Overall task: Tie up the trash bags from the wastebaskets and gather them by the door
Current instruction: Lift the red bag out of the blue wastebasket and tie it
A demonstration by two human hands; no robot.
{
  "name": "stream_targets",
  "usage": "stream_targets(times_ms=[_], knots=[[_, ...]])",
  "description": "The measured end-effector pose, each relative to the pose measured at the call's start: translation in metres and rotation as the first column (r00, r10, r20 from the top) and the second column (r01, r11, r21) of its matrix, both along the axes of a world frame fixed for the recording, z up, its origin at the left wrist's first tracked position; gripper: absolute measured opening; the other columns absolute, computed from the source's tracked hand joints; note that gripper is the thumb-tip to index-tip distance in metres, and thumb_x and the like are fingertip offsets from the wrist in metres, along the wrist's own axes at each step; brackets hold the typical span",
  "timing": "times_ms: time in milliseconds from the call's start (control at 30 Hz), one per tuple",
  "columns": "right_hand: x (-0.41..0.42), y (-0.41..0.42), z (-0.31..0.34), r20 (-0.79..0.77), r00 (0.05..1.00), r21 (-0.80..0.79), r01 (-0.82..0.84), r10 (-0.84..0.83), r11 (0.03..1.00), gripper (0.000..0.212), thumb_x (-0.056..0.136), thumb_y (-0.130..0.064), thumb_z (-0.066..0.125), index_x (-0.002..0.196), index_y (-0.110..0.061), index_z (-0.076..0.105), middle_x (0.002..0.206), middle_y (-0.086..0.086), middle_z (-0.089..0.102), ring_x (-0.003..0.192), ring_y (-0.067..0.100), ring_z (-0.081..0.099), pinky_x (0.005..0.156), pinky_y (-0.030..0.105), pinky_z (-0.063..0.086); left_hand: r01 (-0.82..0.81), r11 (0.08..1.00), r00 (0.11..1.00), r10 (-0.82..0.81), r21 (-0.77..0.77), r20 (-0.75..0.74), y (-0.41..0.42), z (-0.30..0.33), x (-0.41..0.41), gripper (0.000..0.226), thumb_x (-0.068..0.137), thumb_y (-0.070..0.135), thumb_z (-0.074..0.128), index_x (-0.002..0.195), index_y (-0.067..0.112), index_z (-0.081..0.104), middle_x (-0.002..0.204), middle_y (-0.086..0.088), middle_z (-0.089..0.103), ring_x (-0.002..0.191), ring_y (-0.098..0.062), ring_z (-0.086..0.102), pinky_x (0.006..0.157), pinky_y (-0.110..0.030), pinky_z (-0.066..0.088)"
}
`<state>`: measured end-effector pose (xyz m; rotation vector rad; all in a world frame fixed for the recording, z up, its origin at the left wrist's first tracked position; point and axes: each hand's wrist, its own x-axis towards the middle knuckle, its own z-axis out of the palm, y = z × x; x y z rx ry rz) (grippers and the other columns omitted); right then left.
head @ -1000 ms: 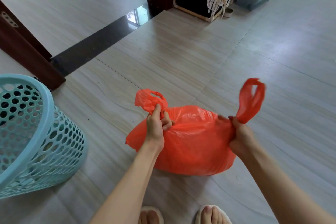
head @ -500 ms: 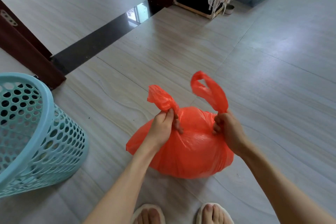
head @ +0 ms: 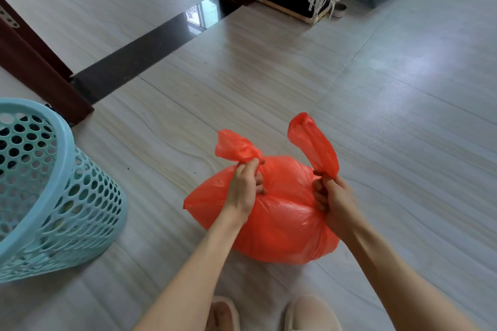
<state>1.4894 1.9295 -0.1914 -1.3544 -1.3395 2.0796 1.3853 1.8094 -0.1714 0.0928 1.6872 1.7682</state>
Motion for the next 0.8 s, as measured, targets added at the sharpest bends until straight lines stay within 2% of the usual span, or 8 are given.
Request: stream_targets(times_ms=[67,133,267,400,500,600,700,800], knots=[[-0.001,-0.001,0.007,-0.117,0.993,-0.091,0.022,-0.033,0.996,0.027,0.098,-0.008,0.030,0.086,-0.015,0.053,0.051,-0.001,0.034,0.033,0.004,0.026,0.031,0.015,0.024,0.082,0.994,0.993,-0.087,-0.069,-0.075,-0.001,0.001,-0.004,0.033,0.095,0.024,0.035,0.062,0.022,0.036,0.044,0.012,0.031,0.035,-0.010,0.031,0.055,-0.031,0.034],[-0.003,-0.001,0.011,-0.165,0.984,-0.153,0.035,-0.061,0.988,0.023,0.099,-0.010,0.033,0.087,-0.014,0.052,0.046,-0.004,0.035,0.034,0.005,0.028,0.033,0.016,0.027,0.156,0.972,0.970,-0.184,-0.175,-0.157,-0.003,0.004,-0.008,0.034,0.093,0.027,0.032,0.059,0.022,0.035,0.043,0.010,0.039,0.053,-0.034,0.039,0.068,-0.038,0.037],[-0.008,0.000,0.015,-0.230,0.972,-0.240,-0.010,-0.046,0.971,0.023,0.088,-0.005,0.033,0.067,-0.015,0.036,0.046,-0.005,0.030,0.033,0.006,0.026,0.033,0.016,0.025,0.155,0.869,0.869,-0.346,-0.469,-0.353,-0.001,0.002,-0.009,0.034,0.098,0.014,0.034,0.069,0.011,0.051,0.083,-0.023,0.062,0.083,-0.036,0.053,0.074,-0.036,0.036],[-0.002,0.001,0.014,-0.309,0.950,-0.267,-0.131,0.044,0.955,0.008,0.068,-0.014,0.041,0.068,-0.016,0.033,0.052,-0.002,0.039,0.039,0.008,0.036,0.037,0.018,0.030,0.032,0.976,0.961,-0.090,-0.217,-0.261,0.004,-0.003,-0.006,0.019,0.095,0.009,0.044,0.083,0.020,0.054,0.070,0.002,0.061,0.049,0.001,0.051,0.056,-0.023,0.039],[0.001,0.001,0.012,-0.334,0.939,-0.200,-0.155,0.081,0.968,0.008,0.084,-0.018,0.041,0.079,-0.013,0.044,0.054,-0.004,0.052,0.040,0.005,0.043,0.037,0.015,0.033,-0.031,0.996,0.994,0.023,-0.081,-0.103,0.008,-0.007,-0.005,0.008,0.094,0.009,0.049,0.101,0.011,0.047,0.074,0.000,0.065,0.036,0.002,0.044,0.041,-0.012,0.033],[0.001,0.001,0.015,-0.283,0.950,-0.179,-0.185,0.130,0.966,0.026,0.095,-0.017,0.035,0.081,-0.007,0.055,0.052,-0.004,0.057,0.042,0.005,0.044,0.038,0.013,0.033,-0.009,0.999,0.994,0.003,-0.052,-0.108,0.013,-0.003,-0.005,0.006,0.093,0.010,0.051,0.089,0.014,0.051,0.078,0.001,0.068,0.035,-0.001,0.036,0.038,-0.015,0.030],[-0.001,0.000,0.019,-0.225,0.955,-0.153,-0.232,0.194,0.961,0.028,0.097,-0.013,0.036,0.076,-0.011,0.054,0.074,-0.001,0.071,0.042,0.005,0.043,0.037,0.013,0.030,-0.025,0.994,1.000,0.026,0.106,-0.013,0.012,0.005,-0.003,0.014,0.094,0.009,0.048,0.083,0.017,0.048,0.076,0.000,0.072,0.037,-0.004,0.036,0.040,-0.016,0.031],[-0.001,0.002,0.017,-0.139,0.940,-0.083,-0.324,0.311,0.942,0.022,0.098,-0.013,0.036,0.098,0.000,0.054,0.078,-0.004,0.075,0.043,0.005,0.042,0.038,0.013,0.030,-0.035,0.964,0.994,0.007,0.265,0.106,0.009,0.010,-0.005,0.013,0.095,0.010,0.045,0.085,0.017,0.047,0.070,0.000,0.073,0.034,-0.003,0.029,0.039,-0.015,0.030]])
